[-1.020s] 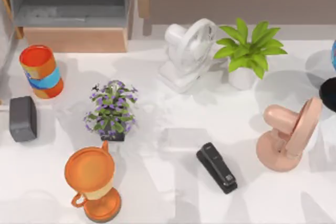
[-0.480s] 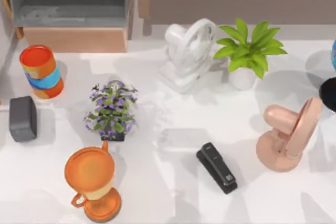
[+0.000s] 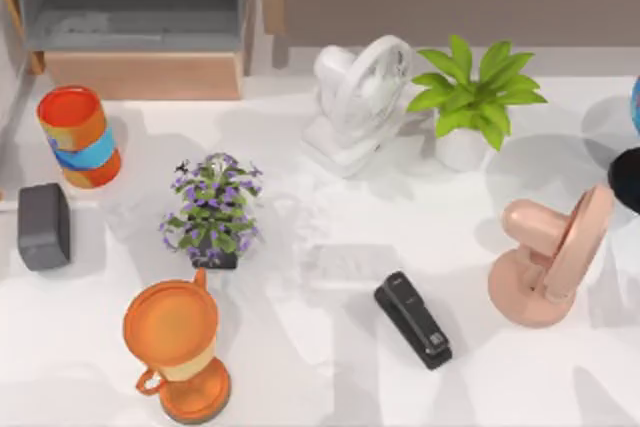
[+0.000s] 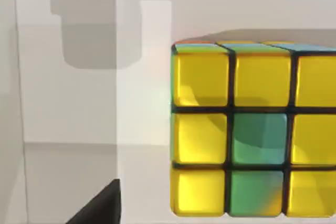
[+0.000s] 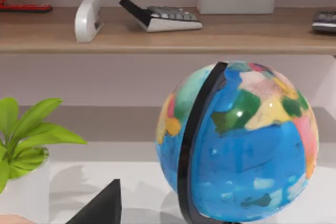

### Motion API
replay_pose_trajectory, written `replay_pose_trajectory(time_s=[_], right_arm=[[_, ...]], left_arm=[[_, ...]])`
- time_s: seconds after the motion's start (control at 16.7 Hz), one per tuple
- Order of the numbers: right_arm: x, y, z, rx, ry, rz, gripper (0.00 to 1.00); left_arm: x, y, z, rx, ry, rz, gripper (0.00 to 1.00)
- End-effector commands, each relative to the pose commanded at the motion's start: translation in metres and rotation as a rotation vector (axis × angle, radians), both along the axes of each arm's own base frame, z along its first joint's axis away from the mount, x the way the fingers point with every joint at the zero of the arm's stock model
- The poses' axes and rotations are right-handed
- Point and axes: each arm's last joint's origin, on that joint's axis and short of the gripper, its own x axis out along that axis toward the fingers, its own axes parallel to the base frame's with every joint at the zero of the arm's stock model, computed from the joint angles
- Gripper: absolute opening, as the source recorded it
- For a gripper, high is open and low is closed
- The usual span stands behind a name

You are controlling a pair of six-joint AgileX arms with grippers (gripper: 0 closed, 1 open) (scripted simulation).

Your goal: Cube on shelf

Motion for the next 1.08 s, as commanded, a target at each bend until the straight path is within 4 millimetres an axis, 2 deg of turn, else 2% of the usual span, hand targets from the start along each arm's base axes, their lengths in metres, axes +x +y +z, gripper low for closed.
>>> replay_pose_trajectory(time_s=[0.18,0.48,1.08], right_arm=[[0.0,0.0,0.0,0.0,0.0,0.0,1.0],[0.0,0.0,0.0,0.0,0.0,0.0,1.0],[0.0,0.0,0.0,0.0,0.0,0.0,1.0]], left_arm=[[0.014,0.004,-0.036,-0.003,-0.001,-0.001,1.0],[0.017,0.002,-0.04,-0.002,-0.006,-0.006,1.0],[0.017,0.002,-0.04,-0.002,-0.006,-0.006,0.25]])
